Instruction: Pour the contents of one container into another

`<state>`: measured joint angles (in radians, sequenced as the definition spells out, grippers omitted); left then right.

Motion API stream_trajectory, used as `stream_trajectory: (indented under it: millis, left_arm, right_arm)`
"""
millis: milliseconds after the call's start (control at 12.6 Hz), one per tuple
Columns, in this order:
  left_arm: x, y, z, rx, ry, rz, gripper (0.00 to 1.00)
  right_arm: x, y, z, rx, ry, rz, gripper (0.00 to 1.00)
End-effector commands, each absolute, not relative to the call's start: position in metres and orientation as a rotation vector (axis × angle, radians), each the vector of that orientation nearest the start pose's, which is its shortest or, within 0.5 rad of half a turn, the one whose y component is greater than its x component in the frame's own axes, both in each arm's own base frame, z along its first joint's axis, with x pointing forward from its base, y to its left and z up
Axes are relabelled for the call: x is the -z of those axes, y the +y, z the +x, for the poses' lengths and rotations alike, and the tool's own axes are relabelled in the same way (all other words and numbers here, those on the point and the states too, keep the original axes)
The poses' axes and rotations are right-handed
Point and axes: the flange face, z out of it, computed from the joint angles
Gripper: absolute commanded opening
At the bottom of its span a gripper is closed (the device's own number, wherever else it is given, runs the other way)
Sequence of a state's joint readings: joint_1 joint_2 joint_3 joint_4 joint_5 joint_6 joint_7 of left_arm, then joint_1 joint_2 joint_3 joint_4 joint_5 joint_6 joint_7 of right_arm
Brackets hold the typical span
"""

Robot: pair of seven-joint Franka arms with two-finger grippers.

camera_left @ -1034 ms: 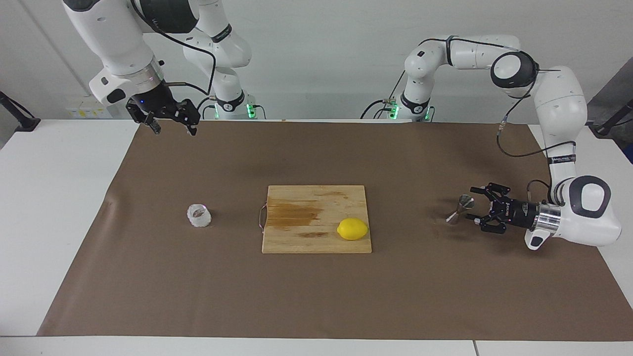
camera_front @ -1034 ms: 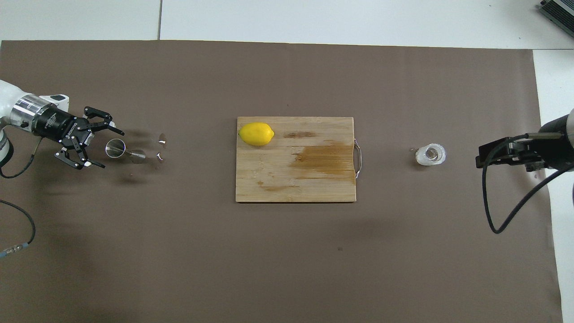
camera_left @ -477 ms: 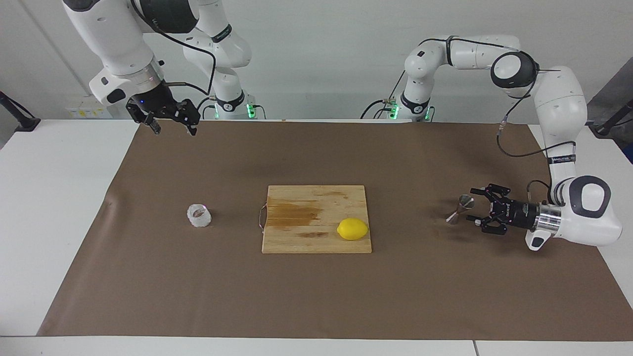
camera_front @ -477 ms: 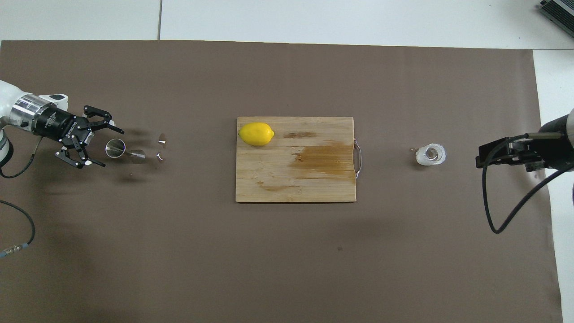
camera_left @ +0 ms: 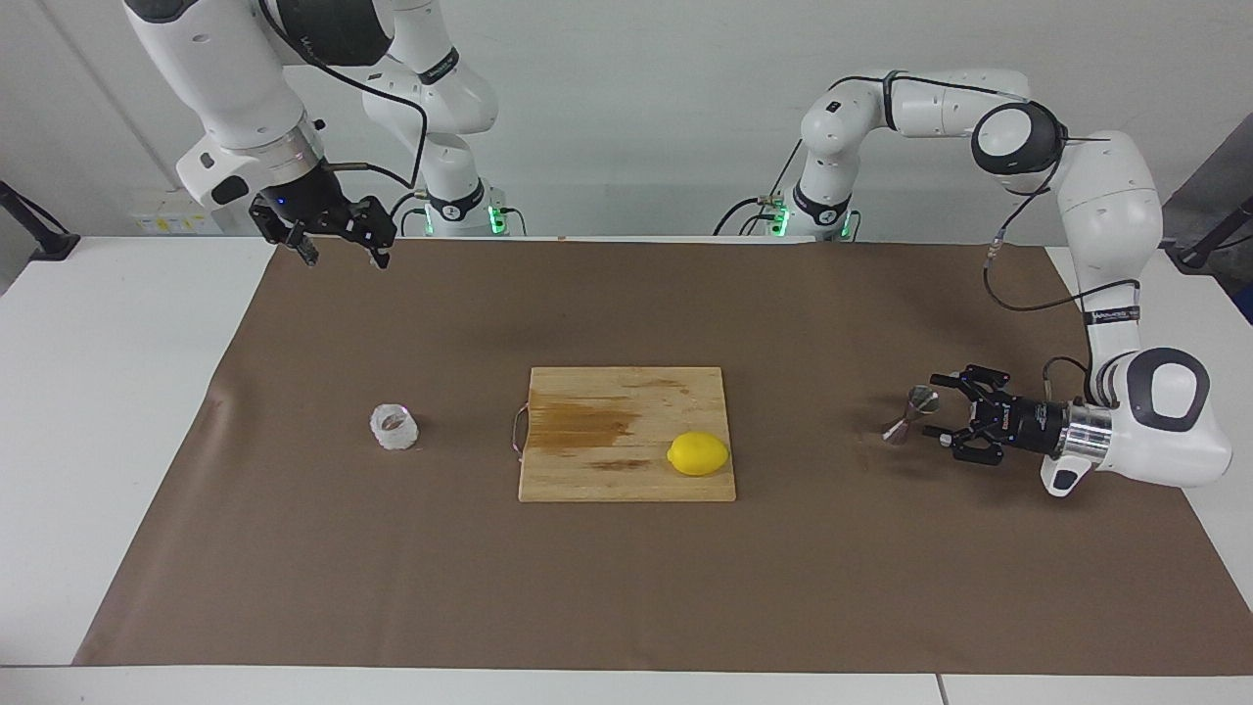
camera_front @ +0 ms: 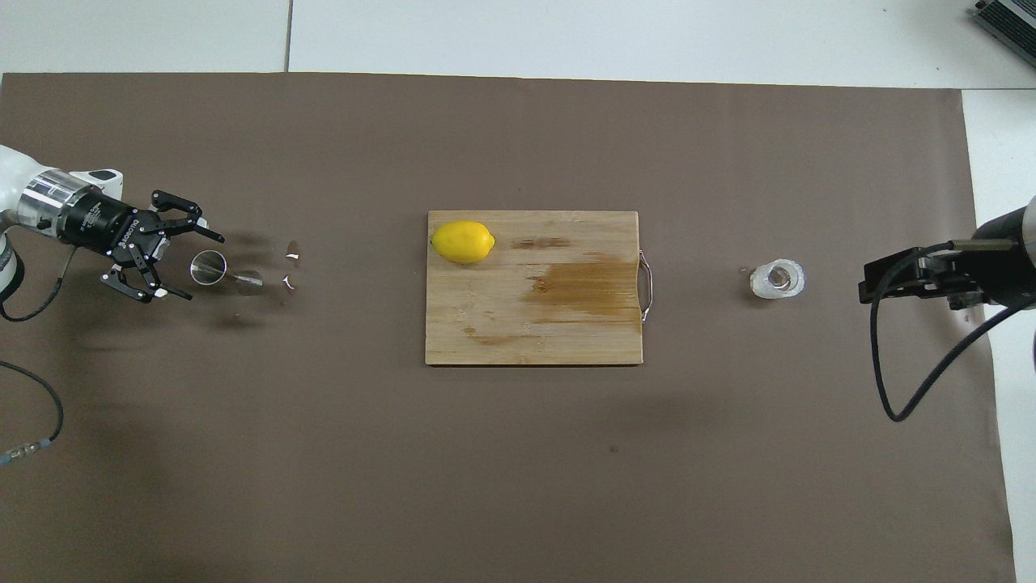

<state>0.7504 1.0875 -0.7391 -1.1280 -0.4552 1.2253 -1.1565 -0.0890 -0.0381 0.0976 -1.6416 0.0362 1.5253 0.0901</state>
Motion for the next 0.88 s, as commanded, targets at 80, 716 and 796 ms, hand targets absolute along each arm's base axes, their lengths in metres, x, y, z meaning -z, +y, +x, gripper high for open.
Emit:
stream_trajectory:
  millis: [80,716,796]
  left_arm:
    - [-0.2639,0.117,0.6682,1.451,1.178,1.683,0.95]
    - [-0.2641,0.1169,0.6683,1.451,1.177,1.682,0.77]
    - [-0.2641,0.1169,0.6683,1.451,1.177,1.682,0.72]
  right_arm:
    - [-0.6083,0.0097,0.5352,-0.132,0.144,-3.081,1.0]
    - [-0.6083,0.0097,0.5352,-0.132,0.144,-3.081,1.0]
    - [-0.6083,0.0097,0.5352,-0.132,0.144,-3.081,1.0]
